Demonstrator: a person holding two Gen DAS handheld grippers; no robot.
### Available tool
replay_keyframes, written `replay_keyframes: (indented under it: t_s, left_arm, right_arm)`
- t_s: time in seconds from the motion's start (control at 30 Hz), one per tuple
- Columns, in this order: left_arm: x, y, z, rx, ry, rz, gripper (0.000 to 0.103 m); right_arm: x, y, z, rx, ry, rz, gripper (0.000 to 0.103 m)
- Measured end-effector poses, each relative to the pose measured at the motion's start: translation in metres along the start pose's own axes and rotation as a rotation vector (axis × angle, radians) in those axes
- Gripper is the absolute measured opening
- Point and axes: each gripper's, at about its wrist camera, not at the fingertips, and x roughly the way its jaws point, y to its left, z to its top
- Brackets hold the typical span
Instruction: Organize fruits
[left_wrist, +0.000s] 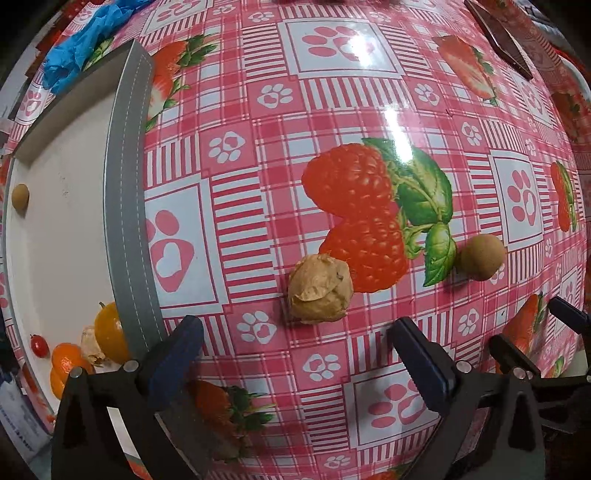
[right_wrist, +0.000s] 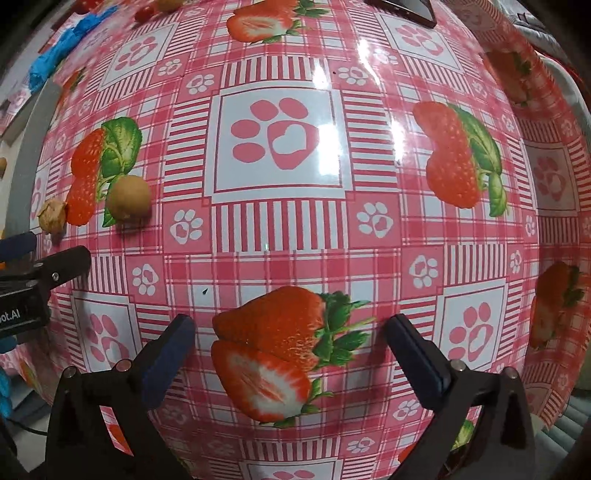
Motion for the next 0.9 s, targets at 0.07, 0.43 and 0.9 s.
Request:
replay_keyframes:
  t_s: [0.07, 0.43, 0.9]
  left_arm:
    - [0.001, 0.000, 0.001, 0.000, 0.008, 0.000, 0.102]
    - [0.002, 0.000, 0.006, -0.002, 0.026, 0.001, 0.102]
    - [0.003, 0.000, 0.006, -0.002, 0.023, 0.001, 0.102]
  right_arm:
    - [0.001, -0.001, -0.004, 0.000, 0.004, 0.000, 0.103]
    - [0.001, -0.002, 0.008, 0.009, 0.011, 0.006, 0.103]
    - [0.003, -0.002, 0.013, 0.013, 0.009, 0.009, 0.103]
